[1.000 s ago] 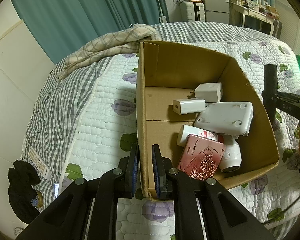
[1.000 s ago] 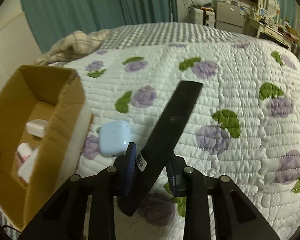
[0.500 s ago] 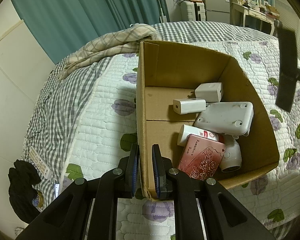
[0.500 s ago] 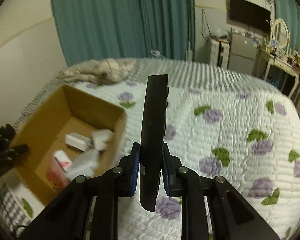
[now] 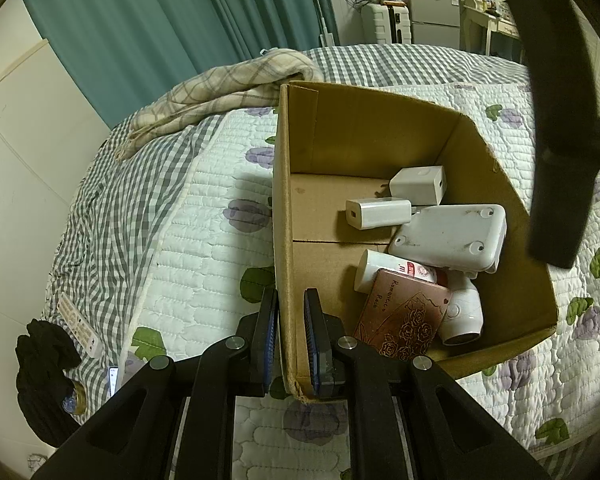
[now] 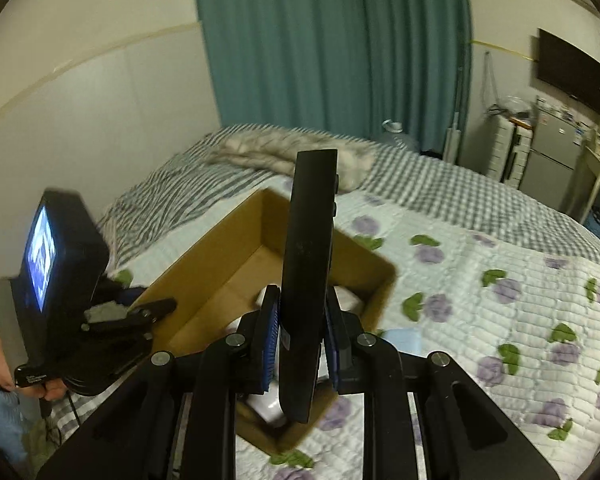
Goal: Organize rigid objects
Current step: 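Lift the black remote with the right gripper, lower it into the box, release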
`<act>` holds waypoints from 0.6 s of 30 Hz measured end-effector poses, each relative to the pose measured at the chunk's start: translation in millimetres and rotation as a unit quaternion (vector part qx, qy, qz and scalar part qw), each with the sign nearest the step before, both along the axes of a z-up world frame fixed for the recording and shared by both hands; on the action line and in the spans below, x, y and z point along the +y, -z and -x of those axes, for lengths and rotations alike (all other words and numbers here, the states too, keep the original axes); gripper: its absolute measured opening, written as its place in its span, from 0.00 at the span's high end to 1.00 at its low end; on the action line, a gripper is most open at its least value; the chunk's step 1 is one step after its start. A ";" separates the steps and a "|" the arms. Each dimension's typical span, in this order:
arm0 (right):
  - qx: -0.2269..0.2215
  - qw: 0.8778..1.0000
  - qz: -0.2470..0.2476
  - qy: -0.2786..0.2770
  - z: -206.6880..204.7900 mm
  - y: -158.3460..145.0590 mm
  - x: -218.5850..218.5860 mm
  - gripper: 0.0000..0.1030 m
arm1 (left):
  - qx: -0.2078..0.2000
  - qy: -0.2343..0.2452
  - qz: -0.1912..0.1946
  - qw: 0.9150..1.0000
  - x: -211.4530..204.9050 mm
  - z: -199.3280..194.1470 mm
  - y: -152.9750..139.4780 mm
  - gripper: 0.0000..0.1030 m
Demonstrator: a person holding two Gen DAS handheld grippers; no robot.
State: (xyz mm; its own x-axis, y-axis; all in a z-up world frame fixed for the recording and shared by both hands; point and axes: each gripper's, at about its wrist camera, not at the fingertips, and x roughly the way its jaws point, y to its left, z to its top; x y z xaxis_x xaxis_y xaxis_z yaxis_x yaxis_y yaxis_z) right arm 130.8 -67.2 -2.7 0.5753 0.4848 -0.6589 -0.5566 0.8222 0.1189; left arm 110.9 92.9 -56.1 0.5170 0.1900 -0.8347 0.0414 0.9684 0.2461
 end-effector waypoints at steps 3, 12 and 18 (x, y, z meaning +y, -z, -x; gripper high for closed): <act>0.017 1.000 0.007 -0.017 -1.7 13.4 15.5 0.81 | 0.000 0.000 0.000 1.000 0.2 0.1 0.0 0.87; 0.070 0.997 0.028 -0.036 -21.5 52.6 42.4 0.81 | 0.000 0.001 0.003 1.000 -0.3 -0.7 0.7 0.87; 0.082 0.996 0.028 -0.031 -28.1 64.6 48.1 0.81 | -0.001 0.001 0.008 1.000 -0.5 -2.2 1.2 0.87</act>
